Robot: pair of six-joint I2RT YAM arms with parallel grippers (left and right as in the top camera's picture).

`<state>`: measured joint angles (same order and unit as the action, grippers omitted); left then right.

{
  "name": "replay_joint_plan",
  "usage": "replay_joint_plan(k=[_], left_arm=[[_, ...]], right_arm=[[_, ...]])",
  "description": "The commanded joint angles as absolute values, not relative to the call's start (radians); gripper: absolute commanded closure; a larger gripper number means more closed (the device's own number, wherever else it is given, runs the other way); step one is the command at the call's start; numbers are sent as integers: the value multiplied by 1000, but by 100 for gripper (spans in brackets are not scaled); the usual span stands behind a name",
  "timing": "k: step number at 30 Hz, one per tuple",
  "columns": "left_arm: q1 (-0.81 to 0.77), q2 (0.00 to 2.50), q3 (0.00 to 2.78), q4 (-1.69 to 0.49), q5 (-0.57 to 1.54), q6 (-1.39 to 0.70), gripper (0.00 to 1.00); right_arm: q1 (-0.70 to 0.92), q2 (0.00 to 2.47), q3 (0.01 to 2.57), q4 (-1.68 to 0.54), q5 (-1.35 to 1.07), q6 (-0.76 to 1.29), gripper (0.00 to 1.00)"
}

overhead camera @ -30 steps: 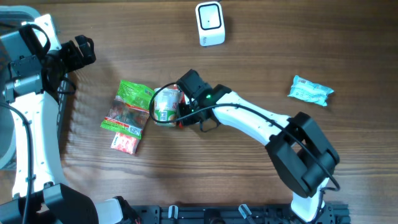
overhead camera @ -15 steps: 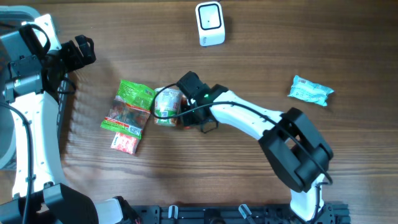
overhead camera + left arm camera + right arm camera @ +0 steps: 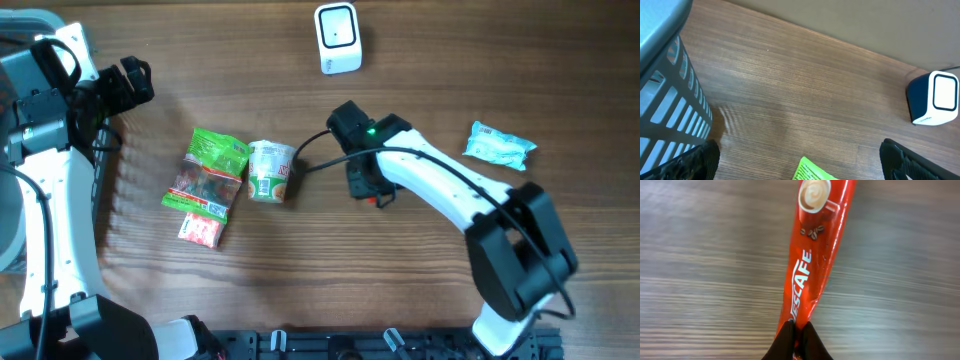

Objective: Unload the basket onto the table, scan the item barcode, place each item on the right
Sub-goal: 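Lift the Nescafe stick and swing it toward the white scanner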

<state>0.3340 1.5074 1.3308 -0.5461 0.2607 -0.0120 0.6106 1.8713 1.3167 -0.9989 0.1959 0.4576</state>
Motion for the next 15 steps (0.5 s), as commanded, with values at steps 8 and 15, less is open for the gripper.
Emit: replay_joint_plan(k=[8,15], left_arm=[[339,1508,1343,-543,272,-7,0],[339,1508,1343,-543,273,-7,0]], right_arm=[[667,1623,1356,-1146,767,432,96],[910,1617,1369,-1108,1355,195,96]])
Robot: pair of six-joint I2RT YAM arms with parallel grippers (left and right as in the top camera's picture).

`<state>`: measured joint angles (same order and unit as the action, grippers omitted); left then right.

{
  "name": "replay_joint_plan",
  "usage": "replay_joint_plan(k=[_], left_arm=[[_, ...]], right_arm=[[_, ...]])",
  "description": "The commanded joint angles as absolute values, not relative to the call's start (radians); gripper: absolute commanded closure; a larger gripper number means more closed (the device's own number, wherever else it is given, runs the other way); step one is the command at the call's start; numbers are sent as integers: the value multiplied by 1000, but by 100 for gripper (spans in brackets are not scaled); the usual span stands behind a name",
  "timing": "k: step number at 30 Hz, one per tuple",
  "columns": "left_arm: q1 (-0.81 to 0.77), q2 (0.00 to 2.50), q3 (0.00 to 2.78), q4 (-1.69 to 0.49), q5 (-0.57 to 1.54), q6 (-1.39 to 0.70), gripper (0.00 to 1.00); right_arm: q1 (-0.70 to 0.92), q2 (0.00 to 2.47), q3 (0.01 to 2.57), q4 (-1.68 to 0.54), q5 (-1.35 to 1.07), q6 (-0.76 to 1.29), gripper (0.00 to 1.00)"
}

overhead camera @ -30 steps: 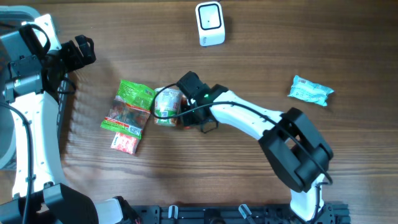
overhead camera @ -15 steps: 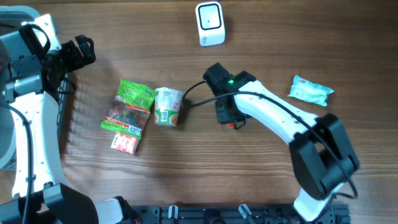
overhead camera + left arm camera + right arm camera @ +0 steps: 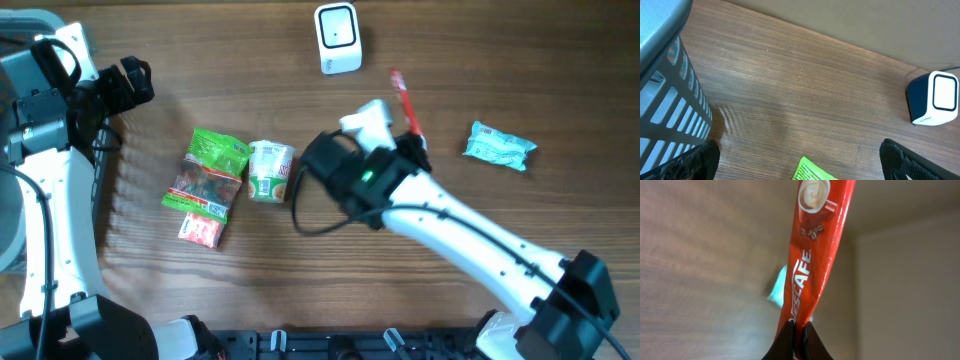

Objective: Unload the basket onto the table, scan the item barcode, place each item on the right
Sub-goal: 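Lift the Nescafe stick and swing it toward the white scanner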

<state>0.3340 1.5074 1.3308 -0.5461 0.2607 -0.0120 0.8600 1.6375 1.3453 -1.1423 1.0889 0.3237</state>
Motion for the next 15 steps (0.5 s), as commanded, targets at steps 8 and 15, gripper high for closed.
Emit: replay_joint_plan(k=[8,15], left_arm=[[339,1508,1343,-543,273,-7,0],[339,1508,1343,-543,272,-7,0]], right_arm=[[970,1617,1369,-69,1521,-970,96],[1036,1617,1369,794,1519,-1814,96]])
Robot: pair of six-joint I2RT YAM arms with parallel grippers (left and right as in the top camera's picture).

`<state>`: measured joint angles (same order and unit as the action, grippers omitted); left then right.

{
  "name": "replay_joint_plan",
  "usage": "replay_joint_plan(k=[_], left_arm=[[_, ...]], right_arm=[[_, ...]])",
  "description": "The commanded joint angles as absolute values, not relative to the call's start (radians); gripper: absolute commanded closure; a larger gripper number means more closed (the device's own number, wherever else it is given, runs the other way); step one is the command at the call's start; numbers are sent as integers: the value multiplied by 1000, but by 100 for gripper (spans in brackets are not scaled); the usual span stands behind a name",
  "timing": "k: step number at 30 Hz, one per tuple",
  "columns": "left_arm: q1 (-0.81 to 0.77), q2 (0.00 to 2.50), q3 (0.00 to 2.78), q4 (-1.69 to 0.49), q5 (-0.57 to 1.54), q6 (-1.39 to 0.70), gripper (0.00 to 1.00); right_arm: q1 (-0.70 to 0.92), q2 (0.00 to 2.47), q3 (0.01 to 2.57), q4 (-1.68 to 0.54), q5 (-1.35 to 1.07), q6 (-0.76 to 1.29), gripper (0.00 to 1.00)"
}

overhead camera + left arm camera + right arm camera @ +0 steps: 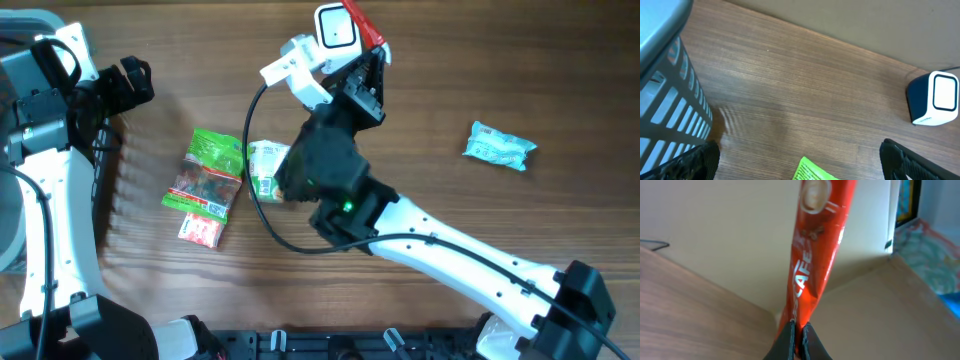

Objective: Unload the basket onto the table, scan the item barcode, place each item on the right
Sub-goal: 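Lift the Nescafe stick and swing it toward the white scanner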

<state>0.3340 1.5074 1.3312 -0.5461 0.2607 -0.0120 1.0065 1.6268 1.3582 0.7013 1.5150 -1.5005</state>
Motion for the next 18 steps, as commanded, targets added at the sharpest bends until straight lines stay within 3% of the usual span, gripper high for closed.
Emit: replay_joint_plan(k=[1,8,14,18], left_arm=[[339,1508,1343,-543,272,-7,0],[339,1508,1343,-543,273,-7,0],[339,1508,1343,-543,272,-7,0],[339,1508,1343,-543,272,-7,0]], right_arm=[[1055,1617,1369,830,1519,-1848,96],[1135,1617,1369,859,1519,-1933,96],[1154,1617,1369,1072,1519,-2122,96],[1205,1618,1369,1082,1519,-2088,96]])
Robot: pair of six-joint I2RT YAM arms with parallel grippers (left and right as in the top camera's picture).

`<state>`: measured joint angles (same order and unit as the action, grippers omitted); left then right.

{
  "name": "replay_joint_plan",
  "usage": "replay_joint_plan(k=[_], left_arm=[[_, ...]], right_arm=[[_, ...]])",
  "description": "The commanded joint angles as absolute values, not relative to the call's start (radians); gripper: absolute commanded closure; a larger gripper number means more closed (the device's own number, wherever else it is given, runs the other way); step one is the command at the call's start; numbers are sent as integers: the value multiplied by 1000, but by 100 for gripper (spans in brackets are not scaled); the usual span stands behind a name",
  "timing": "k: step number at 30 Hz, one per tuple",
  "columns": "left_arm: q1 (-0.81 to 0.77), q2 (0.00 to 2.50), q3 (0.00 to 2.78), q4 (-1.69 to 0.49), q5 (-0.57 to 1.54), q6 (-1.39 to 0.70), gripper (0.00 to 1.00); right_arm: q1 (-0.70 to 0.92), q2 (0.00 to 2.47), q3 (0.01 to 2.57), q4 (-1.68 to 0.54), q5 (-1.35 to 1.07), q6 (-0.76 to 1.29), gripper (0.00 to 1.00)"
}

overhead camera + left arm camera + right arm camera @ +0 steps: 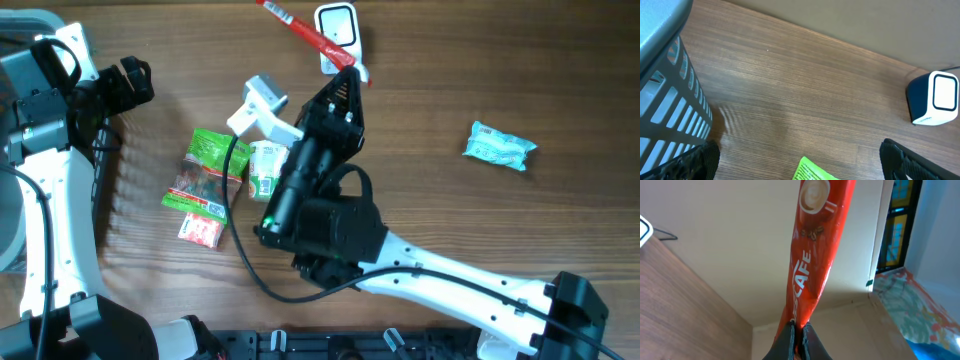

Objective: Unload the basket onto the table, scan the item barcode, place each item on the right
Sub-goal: 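Lift the Nescafe stick and swing it toward the white scanner, then hold the Nescafe stick in front of the scanner window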

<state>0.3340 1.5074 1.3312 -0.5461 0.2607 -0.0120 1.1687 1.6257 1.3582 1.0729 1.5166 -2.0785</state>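
A red Nescafe stick sachet point(303, 30) is held up in the air, slanting across the white barcode scanner point(337, 32) at the table's far edge. My right gripper point(345, 78) is shut on the sachet's lower end. In the right wrist view the sachet point(812, 255) rises from the shut right gripper point(796, 330) against wall and ceiling. My left gripper point(128, 82) stays at the far left, open and holding nothing. Its wrist view shows the scanner point(935, 97) at the right edge.
A green snack packet point(212, 165), a cup of noodles point(270, 170) and a small red-and-white packet point(200, 230) lie left of centre. A light blue packet point(498, 147) lies at the right. A slatted basket point(665, 100) stands at the far left.
The right arm has turned, and the sachet, which stood at the scanner's upper right, now slants from the scanner's front out to its left. The left arm has not moved.
First the right gripper was shut on the sachet low over the table's middle. Then it held it raised, right of the scanner. Then the sachet stood at the scanner's top right, and now it lies across the scanner. The left arm stayed still.
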Motion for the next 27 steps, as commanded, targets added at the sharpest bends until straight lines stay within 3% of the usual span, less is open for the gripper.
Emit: replay_joint_plan(k=[1,13,22,27], left_arm=[[339,1508,1343,-543,272,-7,0],[339,1508,1343,-543,272,-7,0],[339,1508,1343,-543,273,-7,0],[339,1508,1343,-543,272,-7,0]], right_arm=[[1224,1618,1369,1093,1519,-2078,96],[1251,1639,1366,1015,1519,-1979,96],[1018,1639,1366,1013,1519,-1990,96],[974,1639,1366,1013,1519,-1984,96]])
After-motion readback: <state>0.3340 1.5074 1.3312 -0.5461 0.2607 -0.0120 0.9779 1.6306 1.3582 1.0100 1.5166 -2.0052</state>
